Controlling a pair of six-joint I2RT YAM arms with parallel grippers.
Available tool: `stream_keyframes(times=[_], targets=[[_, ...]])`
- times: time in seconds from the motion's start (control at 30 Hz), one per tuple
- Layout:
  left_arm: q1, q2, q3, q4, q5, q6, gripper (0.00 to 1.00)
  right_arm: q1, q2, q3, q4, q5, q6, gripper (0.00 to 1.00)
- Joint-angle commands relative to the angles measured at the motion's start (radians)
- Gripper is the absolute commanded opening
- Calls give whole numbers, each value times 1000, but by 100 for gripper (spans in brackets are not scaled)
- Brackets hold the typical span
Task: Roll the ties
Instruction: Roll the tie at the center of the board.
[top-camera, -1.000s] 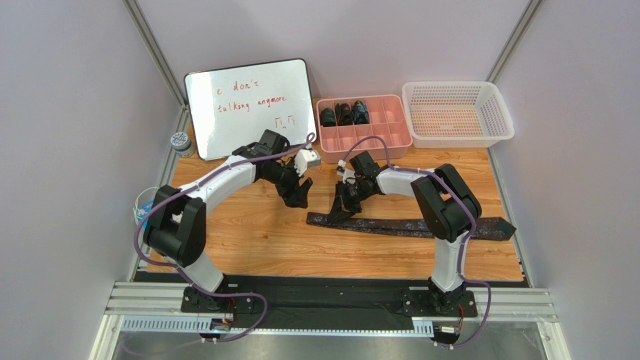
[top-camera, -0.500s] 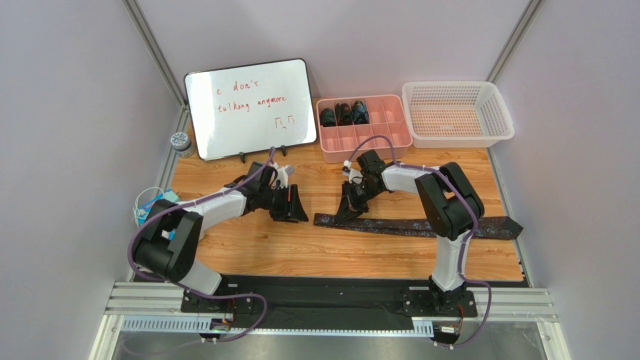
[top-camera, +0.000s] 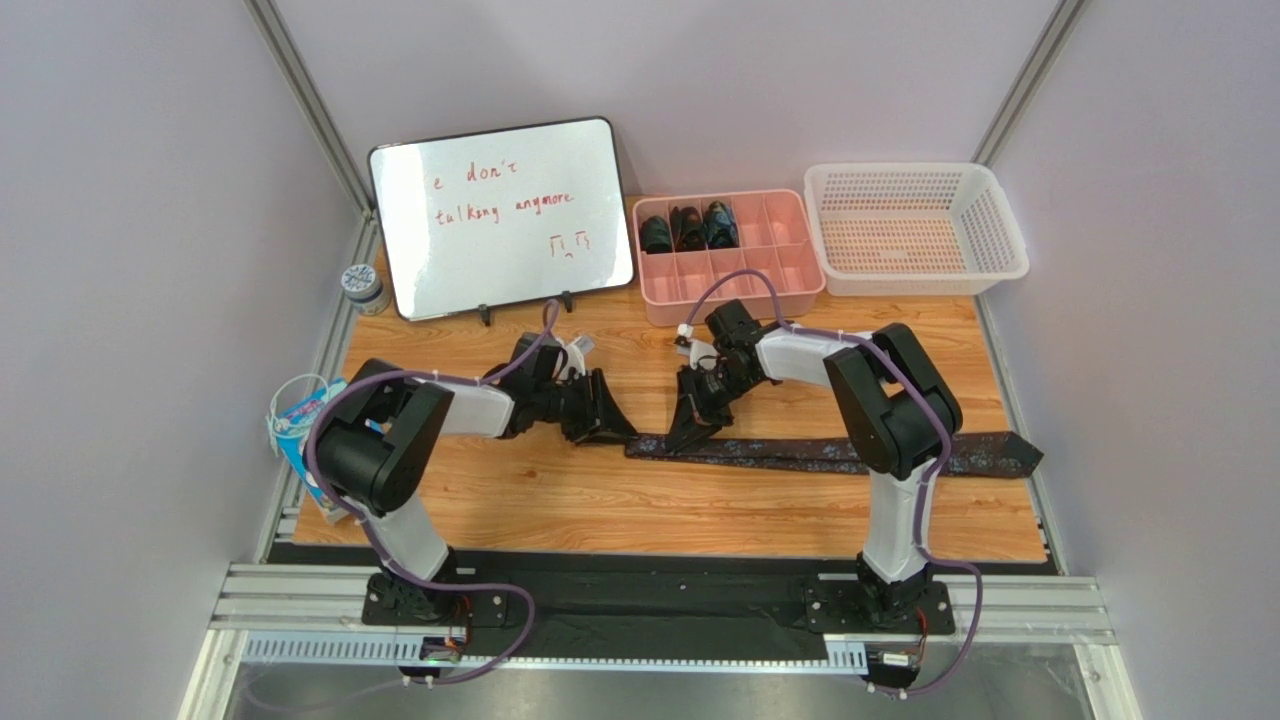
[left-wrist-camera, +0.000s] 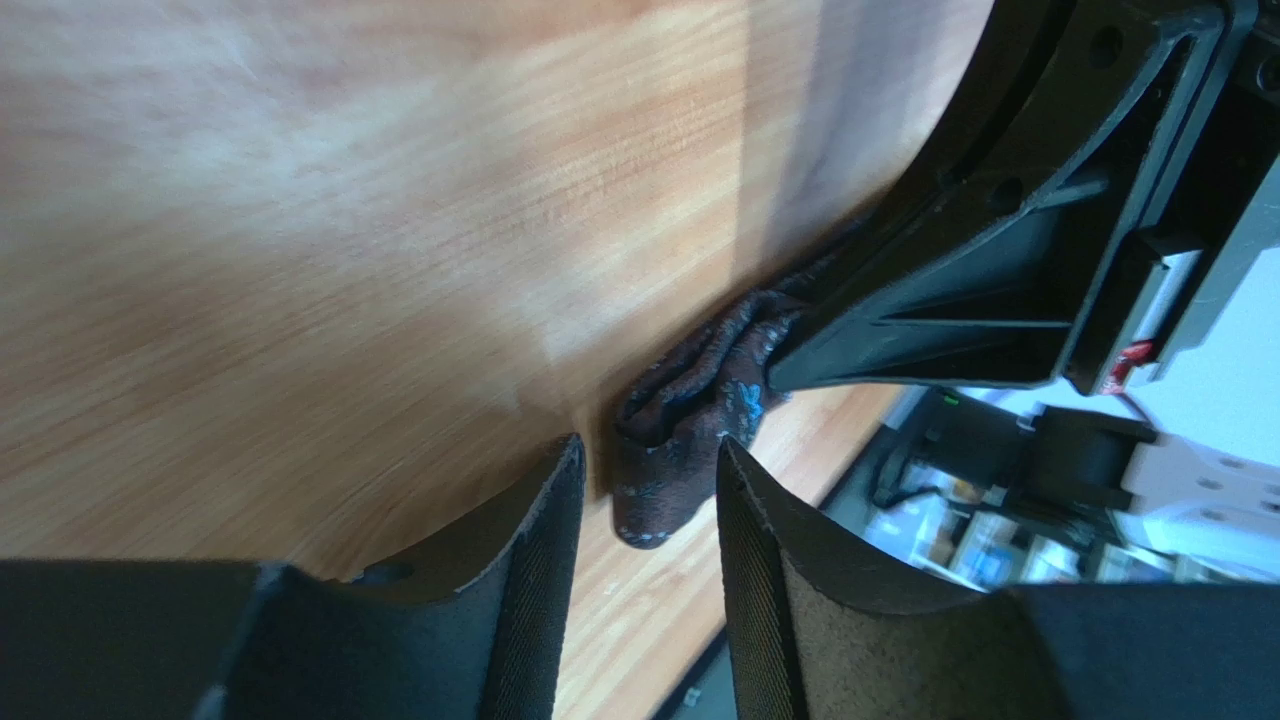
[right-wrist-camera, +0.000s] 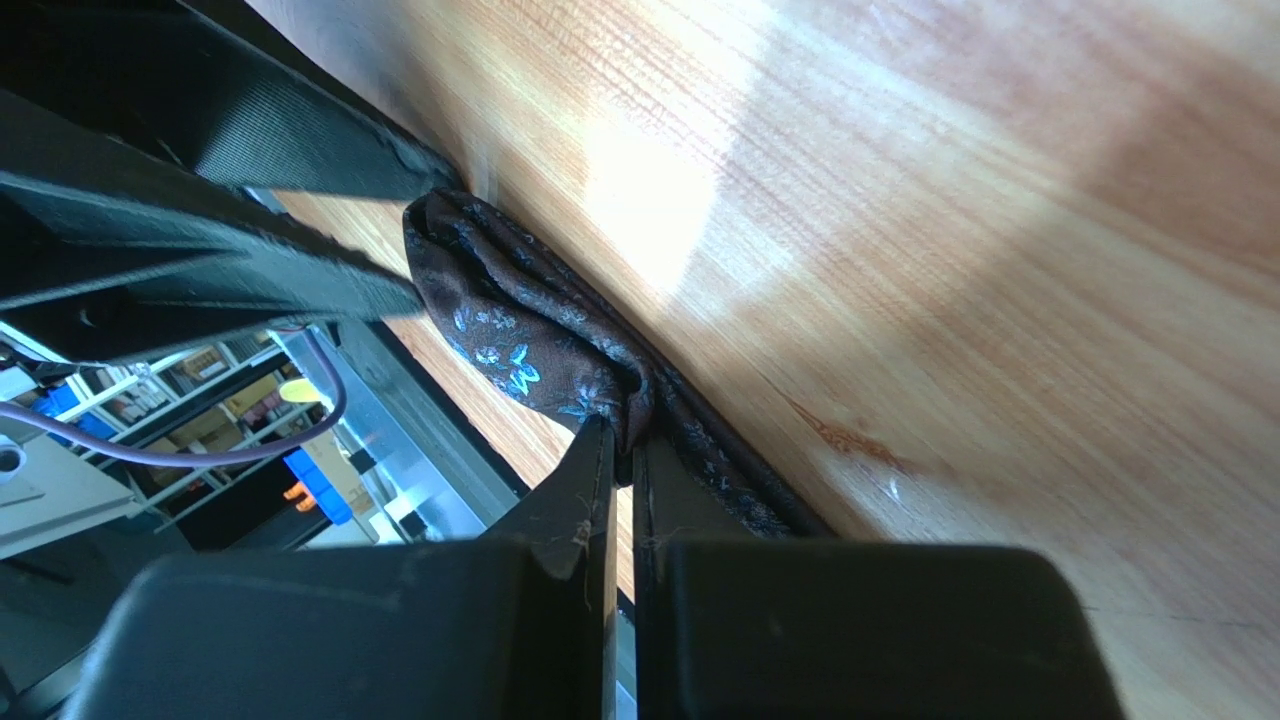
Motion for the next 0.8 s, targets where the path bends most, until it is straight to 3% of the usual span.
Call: stream_keyframes(times=[0.0,0.1,0.37,0.53,0.77], targets=[[-5,28,23,50,24,-27,45,-5,39,8,-24,57,-38,0],[-3,-7,22,-32,27,11,45,-5,41,5,-19,63,-34,0],[-5,-72,-21,-42,21,1,44,-11,53,7,-15,61,-28,0],[-5,-43,0,-4,42,-4,35,-11,64,8,-15,55,-25,0],[-3,-23,8,-37,30,16,35,-13,64,8,-13,55,-24,0]])
